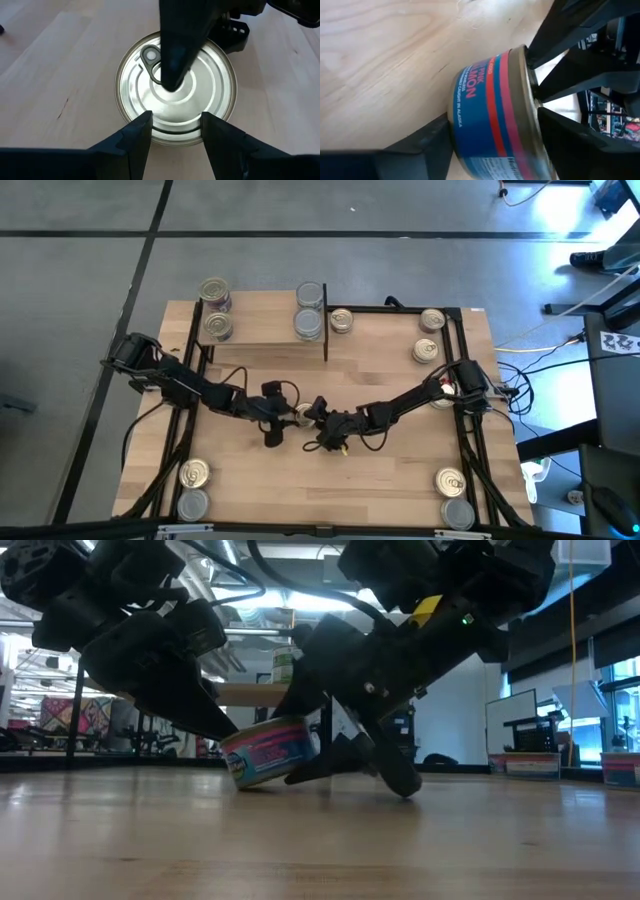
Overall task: Stack canned seafood by type on shelf
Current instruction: Stack the blue tuna can on top of the blue tuna can on the shelf
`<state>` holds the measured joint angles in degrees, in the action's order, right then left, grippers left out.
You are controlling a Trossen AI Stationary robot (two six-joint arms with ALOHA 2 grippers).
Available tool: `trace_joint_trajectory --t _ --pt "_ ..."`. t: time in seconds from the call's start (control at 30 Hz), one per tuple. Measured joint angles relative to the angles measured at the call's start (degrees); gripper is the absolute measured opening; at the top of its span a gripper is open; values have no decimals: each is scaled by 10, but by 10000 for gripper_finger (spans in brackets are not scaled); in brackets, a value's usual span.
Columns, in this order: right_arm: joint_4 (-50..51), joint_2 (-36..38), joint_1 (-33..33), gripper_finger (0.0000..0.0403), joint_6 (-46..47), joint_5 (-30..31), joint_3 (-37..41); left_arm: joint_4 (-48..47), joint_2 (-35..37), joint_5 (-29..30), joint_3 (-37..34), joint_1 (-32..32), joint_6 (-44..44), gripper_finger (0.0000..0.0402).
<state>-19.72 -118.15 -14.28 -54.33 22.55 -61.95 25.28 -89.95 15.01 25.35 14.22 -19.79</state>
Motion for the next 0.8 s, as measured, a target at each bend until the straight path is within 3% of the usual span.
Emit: trace_joint_trajectory --t 0.1,0.4,0.6,0.8 --pt "0 0 -1 223 5 7 0 3 1 2 0 -1 -1 170" --pt "-5 2 -8 211 37 33 0 -16 38 0 -1 0 -16 170" --pt "15 25 -13 193 67 47 2 -138 140 3 -1 2 -49 170" --pt "24 79 -14 193 68 78 1 -305 226 71 -1 10 -125 170"
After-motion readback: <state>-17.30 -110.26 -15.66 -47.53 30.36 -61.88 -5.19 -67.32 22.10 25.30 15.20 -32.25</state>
